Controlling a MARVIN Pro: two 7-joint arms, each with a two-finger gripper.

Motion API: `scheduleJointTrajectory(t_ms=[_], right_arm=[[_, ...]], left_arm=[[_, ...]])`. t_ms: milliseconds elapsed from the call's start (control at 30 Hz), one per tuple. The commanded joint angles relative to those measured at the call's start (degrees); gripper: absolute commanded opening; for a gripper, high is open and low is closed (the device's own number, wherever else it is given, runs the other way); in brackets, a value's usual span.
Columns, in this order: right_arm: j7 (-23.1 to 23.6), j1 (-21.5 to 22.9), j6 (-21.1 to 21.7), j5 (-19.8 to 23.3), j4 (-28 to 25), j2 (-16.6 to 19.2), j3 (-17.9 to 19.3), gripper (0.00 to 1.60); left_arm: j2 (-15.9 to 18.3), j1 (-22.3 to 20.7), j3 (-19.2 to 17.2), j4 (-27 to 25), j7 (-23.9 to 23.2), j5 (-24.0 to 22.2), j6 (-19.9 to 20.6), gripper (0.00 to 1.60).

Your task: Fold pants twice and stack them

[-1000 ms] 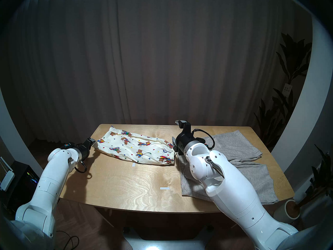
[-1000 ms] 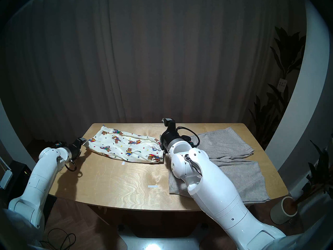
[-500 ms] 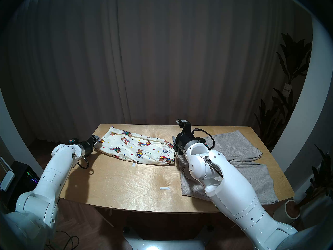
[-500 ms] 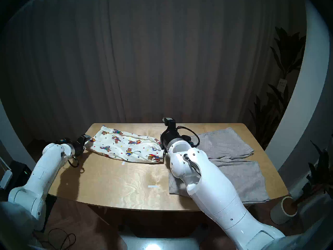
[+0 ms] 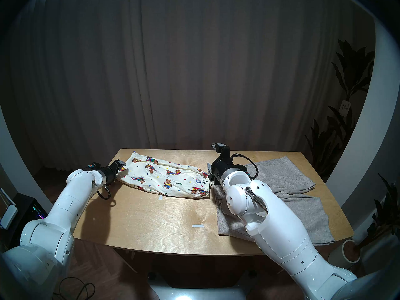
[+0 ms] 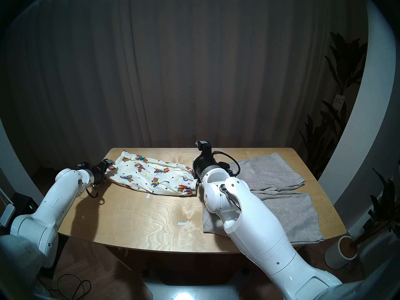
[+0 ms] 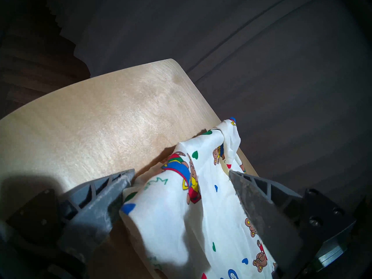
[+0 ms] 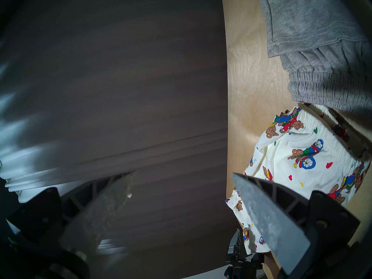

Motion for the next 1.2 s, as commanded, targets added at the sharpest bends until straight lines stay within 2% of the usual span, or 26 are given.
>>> scheduleJointTrajectory(t_ms=[0,433,733,800,833,900,933,967,1167], right_arm=[[0.52,0.77,0.26,0.28,-1.02,-0.60,0.24,1.60],[0.49,0.85,0.22,0.58,-0.83,-0.73,0.51,1.60],[0.52,0.73,0.14,0.75,-1.03,-0.65,0.78,1.60],[0.56,0.69,0.16,0.82,-1.04,-0.68,0.83,1.60],[0.58,0.68,0.19,0.84,-1.03,-0.67,0.84,1.60],[0.64,0.67,0.37,0.96,-1.02,-0.61,0.90,1.60],[0.64,0.67,0.37,0.96,-1.02,-0.61,0.90,1.60],[0.66,0.67,0.40,0.98,-1.01,-0.59,0.92,1.60],[0.72,0.78,0.85,1.29,-0.87,-0.46,1.14,1.60]], left_arm=[[-1.57,-2.78,1.48,2.74,-2.01,0.94,0.31,1.60],[-2.84,-4.73,3.45,5.90,-5.06,2.53,0.44,1.60],[-3.31,-2.76,2.51,3.70,-4.17,1.47,0.61,1.60],[-3.35,-1.92,2.21,2.71,-3.72,1.09,0.69,1.51],[-3.35,-1.50,2.14,2.15,-3.50,0.95,0.69,1.33],[-3.33,-0.07,1.58,0.19,-2.27,0.23,0.69,1.22],[-3.33,-0.07,1.58,0.19,-2.27,0.23,0.69,1.22],[-3.32,0.42,1.31,-0.55,-1.73,-0.01,0.65,1.09],[-2.99,3.10,-0.16,-5.49,1.13,-1.06,-0.26,0.92]])
